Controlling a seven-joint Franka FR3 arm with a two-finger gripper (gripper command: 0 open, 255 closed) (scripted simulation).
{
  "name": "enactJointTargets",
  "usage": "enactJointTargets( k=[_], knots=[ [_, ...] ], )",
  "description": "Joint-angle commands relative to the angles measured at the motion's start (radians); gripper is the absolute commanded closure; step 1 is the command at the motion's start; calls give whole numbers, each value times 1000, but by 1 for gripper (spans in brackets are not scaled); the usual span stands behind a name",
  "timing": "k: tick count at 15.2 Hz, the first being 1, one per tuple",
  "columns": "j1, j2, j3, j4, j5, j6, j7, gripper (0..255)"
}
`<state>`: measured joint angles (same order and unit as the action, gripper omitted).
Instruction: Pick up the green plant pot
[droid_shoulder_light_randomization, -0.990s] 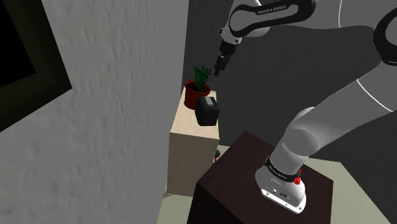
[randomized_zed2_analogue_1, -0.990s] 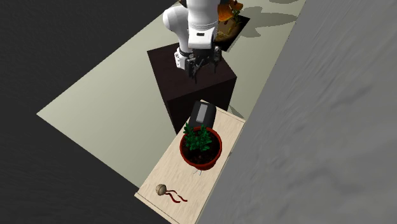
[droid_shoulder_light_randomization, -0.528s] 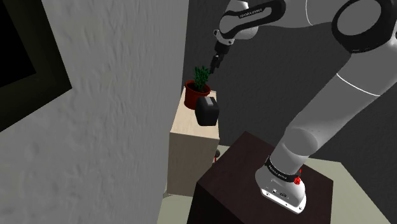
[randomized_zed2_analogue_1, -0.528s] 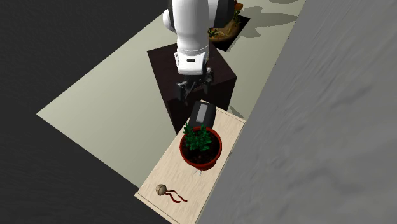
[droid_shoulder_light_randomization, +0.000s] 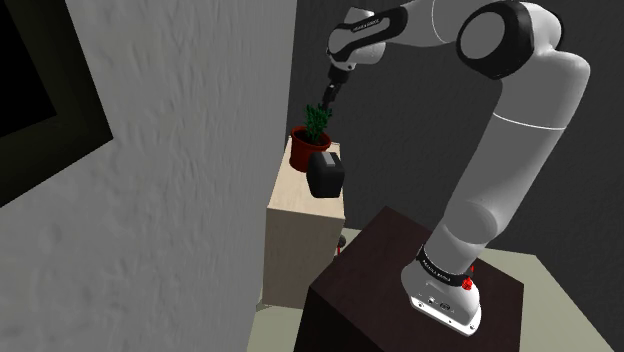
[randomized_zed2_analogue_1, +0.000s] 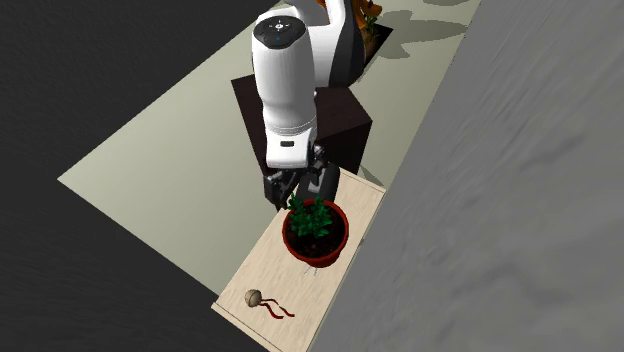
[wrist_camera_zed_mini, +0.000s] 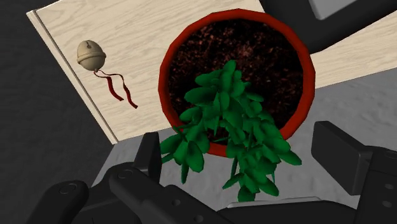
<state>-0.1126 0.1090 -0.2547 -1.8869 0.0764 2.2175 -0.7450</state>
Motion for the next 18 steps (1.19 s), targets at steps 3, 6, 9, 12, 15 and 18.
enactJointTargets(
  k=[3,6,9,12,15,18],
  knots=[
    [-7,38,-1,-4,16,45,-23,0],
    [-8,51,1,-28,23,82,-28,0],
    [-8,59,2,-40,27,101,-32,0],
    [-8,59,1,-39,27,100,-32,255],
    [-8,59,2,-40,27,101,-32,255],
    [-8,59,2,-40,27,101,-32,255]
  ],
)
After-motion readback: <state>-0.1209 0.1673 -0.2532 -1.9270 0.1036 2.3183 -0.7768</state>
